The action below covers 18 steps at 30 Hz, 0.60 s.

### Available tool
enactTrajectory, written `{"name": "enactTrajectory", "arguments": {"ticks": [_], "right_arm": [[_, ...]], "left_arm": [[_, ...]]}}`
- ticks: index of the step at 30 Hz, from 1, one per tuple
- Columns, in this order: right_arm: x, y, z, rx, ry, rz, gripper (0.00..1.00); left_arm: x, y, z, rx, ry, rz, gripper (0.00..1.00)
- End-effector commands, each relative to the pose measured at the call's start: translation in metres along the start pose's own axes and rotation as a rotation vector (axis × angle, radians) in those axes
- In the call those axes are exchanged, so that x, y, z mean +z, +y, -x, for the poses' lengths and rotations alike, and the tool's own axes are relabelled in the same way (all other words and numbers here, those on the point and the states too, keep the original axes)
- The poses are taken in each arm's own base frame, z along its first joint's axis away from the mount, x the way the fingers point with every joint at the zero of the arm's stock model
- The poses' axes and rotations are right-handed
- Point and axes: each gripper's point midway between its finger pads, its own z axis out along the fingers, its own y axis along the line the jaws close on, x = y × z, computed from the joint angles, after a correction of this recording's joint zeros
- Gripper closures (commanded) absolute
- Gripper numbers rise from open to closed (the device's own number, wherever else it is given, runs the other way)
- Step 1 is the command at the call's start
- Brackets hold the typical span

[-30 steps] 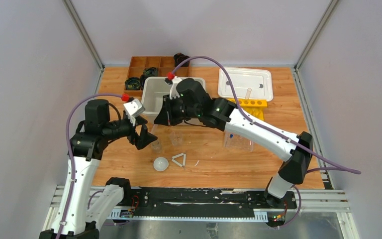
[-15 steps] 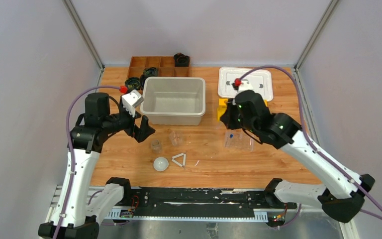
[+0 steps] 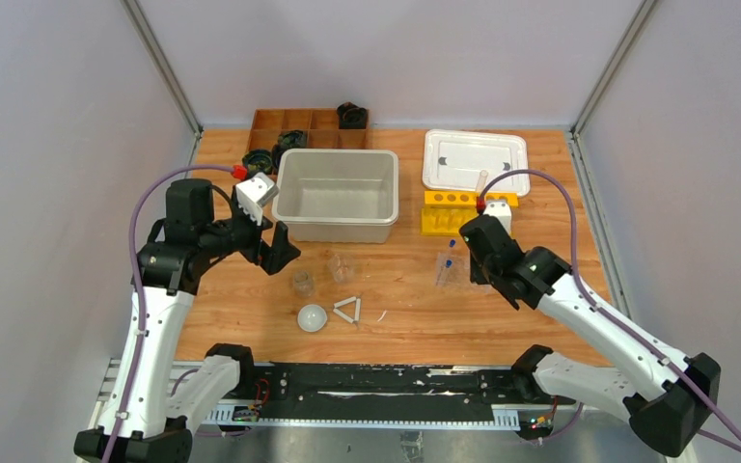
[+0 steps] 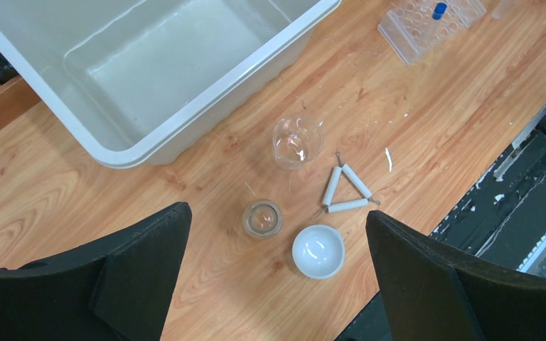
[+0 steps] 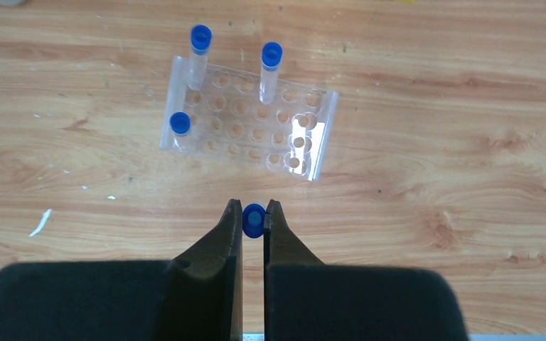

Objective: Organize the chemistry lab equipment

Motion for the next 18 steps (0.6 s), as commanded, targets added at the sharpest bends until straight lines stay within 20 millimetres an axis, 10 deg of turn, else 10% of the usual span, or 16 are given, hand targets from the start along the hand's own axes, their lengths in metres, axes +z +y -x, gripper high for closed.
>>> {"name": "enactTrajectory", "arguments": {"ticks": [1,18], "right_arm": [[0.018,-0.008,0.004,0.048,-0.066,-0.069,1.00],[0.057,-0.011,-0.007,0.096,-0.175,-0.112,1.00]], "left_arm": [[-0.004,-0.003,0.006,0.013,-0.024,0.000,0.00],[-0.005,-0.003,0.006,0.019,-0.026,0.003,0.00]]}}
